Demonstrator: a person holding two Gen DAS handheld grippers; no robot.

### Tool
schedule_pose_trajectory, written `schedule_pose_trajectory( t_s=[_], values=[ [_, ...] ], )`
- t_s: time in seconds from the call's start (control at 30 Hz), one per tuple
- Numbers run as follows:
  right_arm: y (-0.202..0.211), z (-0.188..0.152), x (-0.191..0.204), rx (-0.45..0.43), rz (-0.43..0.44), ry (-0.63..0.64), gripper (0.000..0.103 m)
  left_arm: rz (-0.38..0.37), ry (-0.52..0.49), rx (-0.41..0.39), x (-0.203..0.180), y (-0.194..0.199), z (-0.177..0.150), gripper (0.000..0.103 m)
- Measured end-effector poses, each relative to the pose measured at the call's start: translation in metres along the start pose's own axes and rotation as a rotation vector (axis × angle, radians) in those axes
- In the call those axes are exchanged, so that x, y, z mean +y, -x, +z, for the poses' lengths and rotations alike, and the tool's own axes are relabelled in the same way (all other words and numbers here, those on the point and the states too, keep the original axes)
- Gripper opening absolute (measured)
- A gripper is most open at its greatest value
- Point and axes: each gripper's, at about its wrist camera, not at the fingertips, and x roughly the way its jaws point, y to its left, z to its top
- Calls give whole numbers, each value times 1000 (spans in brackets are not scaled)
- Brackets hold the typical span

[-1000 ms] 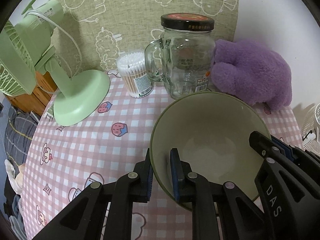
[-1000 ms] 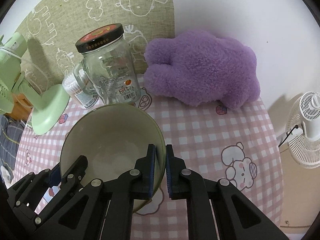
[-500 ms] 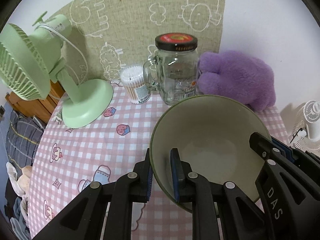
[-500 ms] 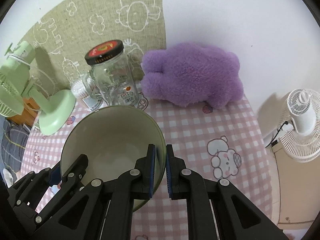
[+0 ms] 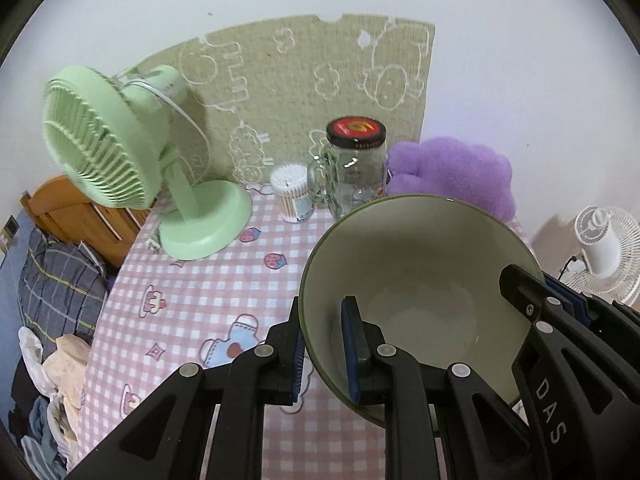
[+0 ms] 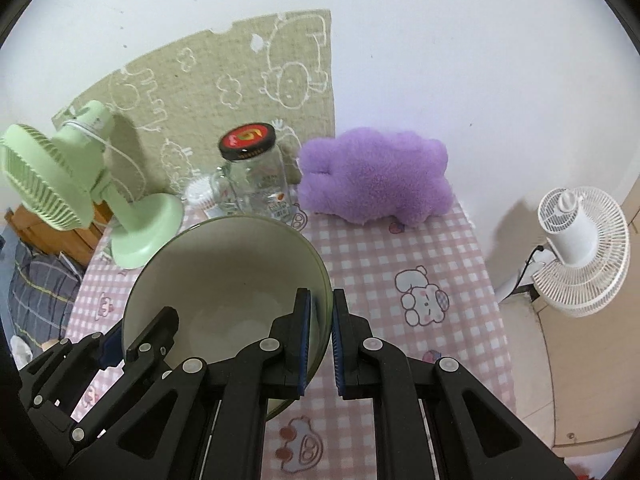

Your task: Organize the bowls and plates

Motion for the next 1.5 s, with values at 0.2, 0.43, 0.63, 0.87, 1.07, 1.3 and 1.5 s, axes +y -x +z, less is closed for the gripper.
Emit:
schedule_pose_trajectory(
  t_s=[0.2, 0.43, 0.63, 0.87, 1.07, 1.3, 1.5],
  values=[
    [37, -11, 26, -41, -21, 13, 13, -25, 7, -41, 31, 34, -11, 15],
    [78, -32, 69, -72, -38, 27, 13, -44, 21, -65, 76, 68, -31, 15],
    [107, -56, 102, -85, -51, 20, 13, -59, 6, -84, 107, 94, -51, 15],
    [131, -93, 127, -90, -59, 0, 13, -76, -18, -90, 131, 115, -81, 15],
    [145, -126, 137, -86, -86, -17, 13, -107, -51, -80, 139, 124, -111, 15],
    [156, -162, 133, -85, -118, -32, 13, -157, -94, -78, 136, 130, -141, 15],
    [156, -190, 123, -48, -128, -56, 13, -193, -120, -44, 129, 128, -165, 16]
  ],
)
